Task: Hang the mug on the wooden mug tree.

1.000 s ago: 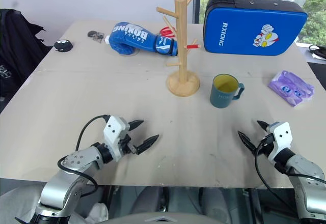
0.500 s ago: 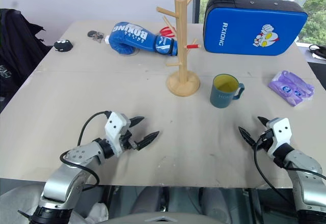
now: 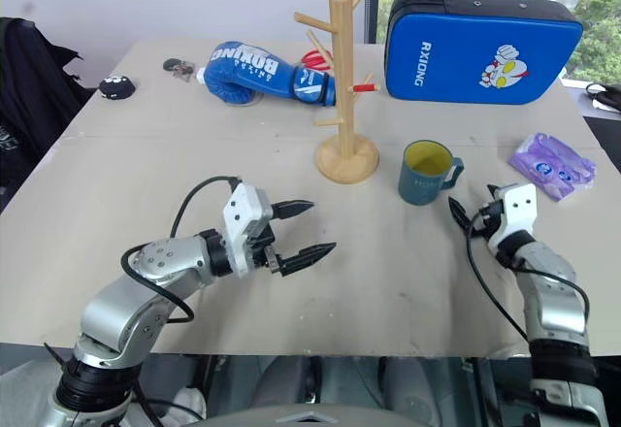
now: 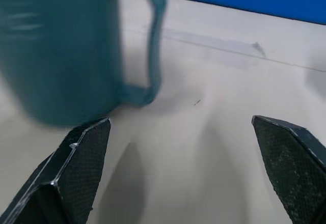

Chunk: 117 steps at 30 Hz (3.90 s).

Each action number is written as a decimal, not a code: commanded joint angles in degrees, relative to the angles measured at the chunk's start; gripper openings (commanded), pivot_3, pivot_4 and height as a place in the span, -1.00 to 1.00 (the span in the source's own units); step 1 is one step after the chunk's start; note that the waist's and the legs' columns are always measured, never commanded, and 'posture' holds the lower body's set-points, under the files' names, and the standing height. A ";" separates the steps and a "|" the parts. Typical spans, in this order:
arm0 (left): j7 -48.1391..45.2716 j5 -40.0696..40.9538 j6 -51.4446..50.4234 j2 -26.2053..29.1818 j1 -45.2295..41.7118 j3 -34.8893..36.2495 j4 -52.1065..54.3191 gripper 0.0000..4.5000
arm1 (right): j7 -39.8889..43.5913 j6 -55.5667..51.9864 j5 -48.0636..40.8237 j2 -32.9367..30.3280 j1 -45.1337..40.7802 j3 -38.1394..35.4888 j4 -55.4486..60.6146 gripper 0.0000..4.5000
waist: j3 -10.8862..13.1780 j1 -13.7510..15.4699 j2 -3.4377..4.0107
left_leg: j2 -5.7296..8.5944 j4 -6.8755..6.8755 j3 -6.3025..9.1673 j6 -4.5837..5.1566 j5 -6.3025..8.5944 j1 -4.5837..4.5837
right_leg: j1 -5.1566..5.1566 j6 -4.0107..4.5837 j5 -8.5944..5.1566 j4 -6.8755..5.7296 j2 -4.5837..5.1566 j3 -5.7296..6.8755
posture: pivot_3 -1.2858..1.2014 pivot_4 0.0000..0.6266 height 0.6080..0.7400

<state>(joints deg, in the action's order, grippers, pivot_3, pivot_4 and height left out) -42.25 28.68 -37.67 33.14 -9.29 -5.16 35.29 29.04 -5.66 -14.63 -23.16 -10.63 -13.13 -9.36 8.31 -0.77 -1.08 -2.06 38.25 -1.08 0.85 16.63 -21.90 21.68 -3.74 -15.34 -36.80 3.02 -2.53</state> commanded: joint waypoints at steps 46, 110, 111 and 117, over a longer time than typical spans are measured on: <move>13.25 6.02 -11.99 -0.93 -19.08 8.97 1.63 1.00 | 16.05 -10.41 -9.04 -12.45 -14.79 3.10 7.39 -0.96 | 0.24 -0.07 0.14 | 0.02 0.07 0.02 -0.10 -0.06 -0.09 | 0.05 -0.02 0.01 -0.01 0.01 0.00 | 0.03 -0.52 0.95; 28.06 25.03 -11.86 -1.54 -5.51 17.62 9.96 1.00 | 35.80 -35.80 -6.83 -21.64 -38.10 6.78 11.48 0.99 | 0.26 0.11 -0.11 | -0.02 0.06 0.22 -0.28 -0.17 -1.06 | 0.92 -0.02 0.05 -0.22 0.19 0.18 | 0.03 -0.52 0.95; 27.11 23.80 -11.50 -0.45 -2.46 17.22 10.42 1.00 | 35.19 -35.82 -8.68 -21.31 -33.66 4.12 14.35 0.99 | 0.21 0.10 -0.18 | -0.02 0.05 0.20 -0.28 -0.16 -1.06 | 0.91 -0.02 0.05 -0.20 0.19 0.17 | 0.03 -0.52 0.95; 17.89 7.23 0.35 5.95 16.12 10.49 7.87 1.00 | 27.69 -29.84 -14.26 -12.56 -1.54 -9.99 27.85 0.99 | 0.26 0.39 -0.05 | 0.06 0.03 0.10 -0.28 -0.17 -1.05 | 0.95 -0.01 0.03 -0.02 0.16 0.13 | 0.03 -0.52 0.95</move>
<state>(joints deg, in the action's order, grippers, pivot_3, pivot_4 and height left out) -21.59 41.59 -43.09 37.89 5.45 7.55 43.07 58.81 -39.16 -27.11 -36.68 -15.59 -18.55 13.04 8.57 -0.38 -1.13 -1.97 38.34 -1.01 0.56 16.46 -22.86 22.57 -3.75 -15.31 -36.91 3.17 -2.44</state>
